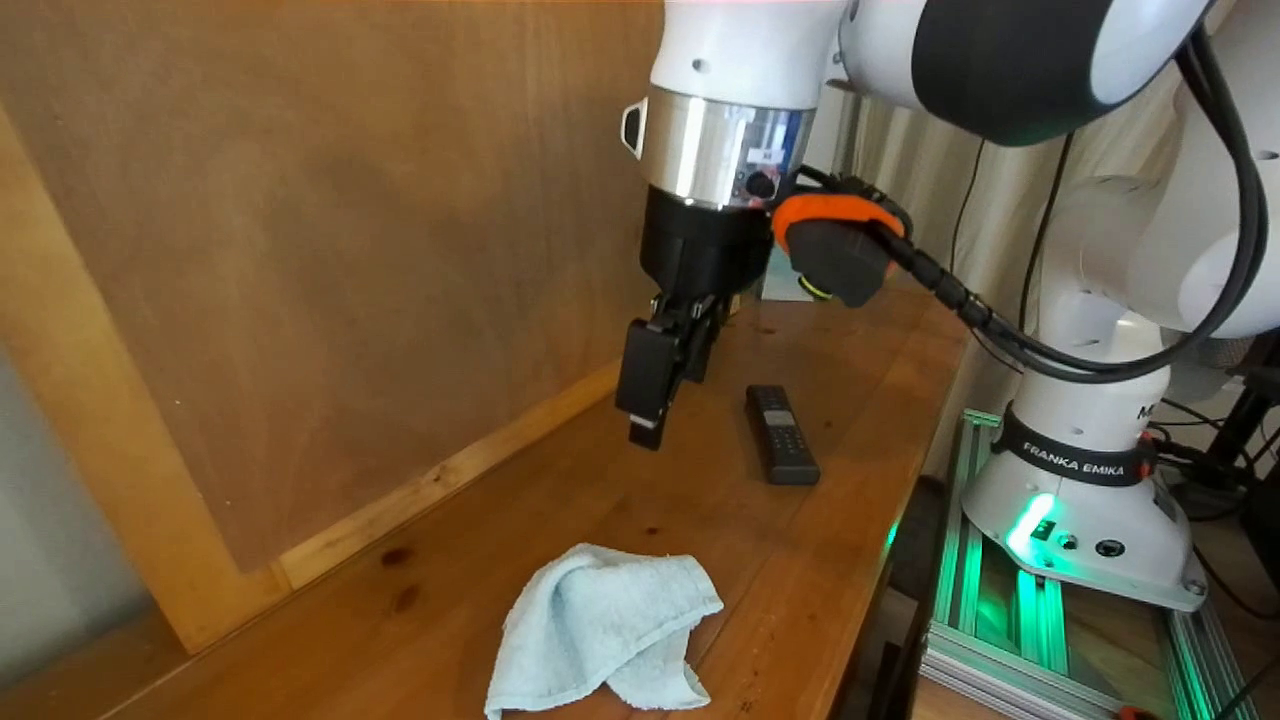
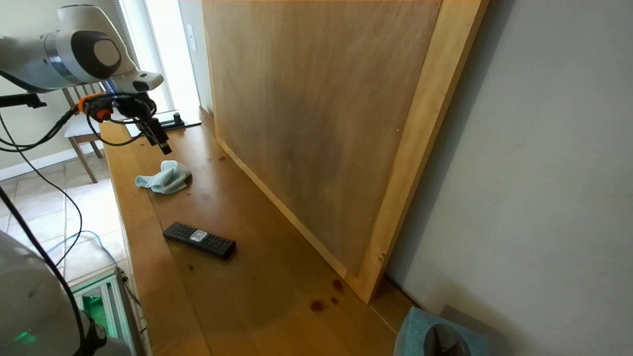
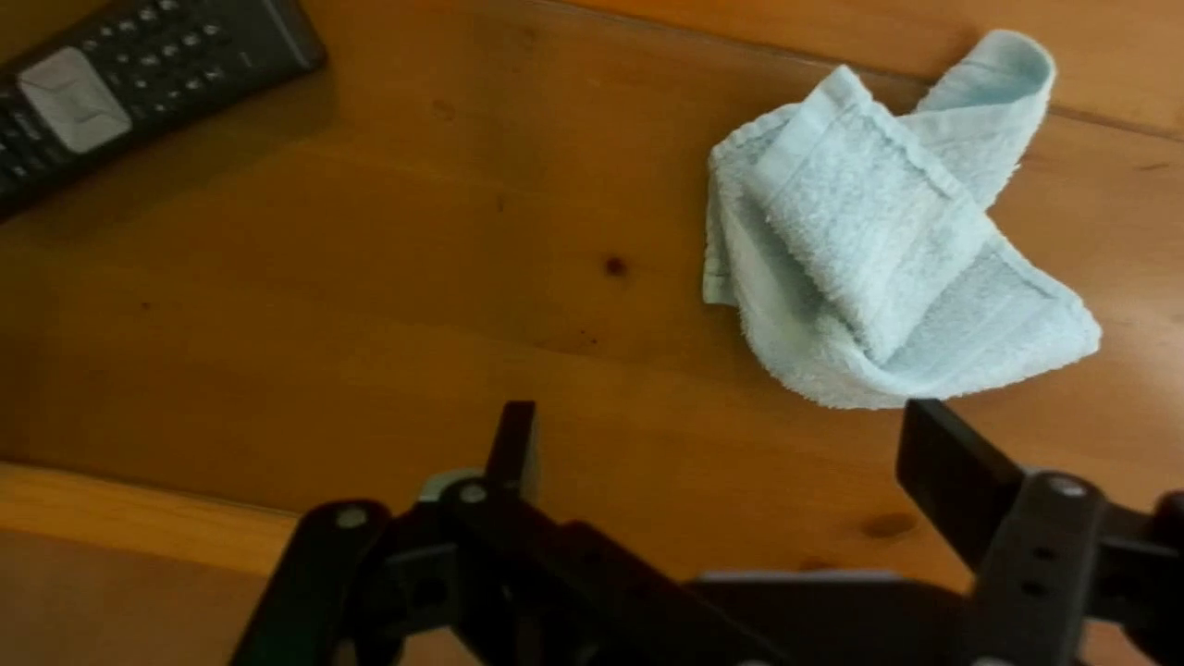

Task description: Use the paper towel to clean the upright board

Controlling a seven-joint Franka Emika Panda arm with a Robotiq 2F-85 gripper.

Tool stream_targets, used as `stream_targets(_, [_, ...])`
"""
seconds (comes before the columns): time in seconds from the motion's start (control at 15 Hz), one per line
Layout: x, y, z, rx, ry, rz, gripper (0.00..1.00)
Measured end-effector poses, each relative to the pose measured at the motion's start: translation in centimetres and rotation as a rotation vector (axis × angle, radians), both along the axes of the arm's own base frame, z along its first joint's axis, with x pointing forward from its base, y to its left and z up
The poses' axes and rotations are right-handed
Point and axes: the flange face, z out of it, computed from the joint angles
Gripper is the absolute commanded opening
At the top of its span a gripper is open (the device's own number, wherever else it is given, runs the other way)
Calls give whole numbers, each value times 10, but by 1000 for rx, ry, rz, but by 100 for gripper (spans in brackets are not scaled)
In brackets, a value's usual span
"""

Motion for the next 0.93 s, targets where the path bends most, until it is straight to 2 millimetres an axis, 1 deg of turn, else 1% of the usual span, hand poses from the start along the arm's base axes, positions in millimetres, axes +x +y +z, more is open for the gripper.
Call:
stream_targets(0.13, [1,-4,17,-9,-12,11,100])
stream_targets(0.33, [5,-13,42,22,-44,43,100])
stream_targets(0.53, [8,-22,71,135,-78,117,100])
stream_targets(0.6, [9,-23,75,144,-86,123,100])
stream_targets(0.93, [7,-21,71,133,-80,126,100])
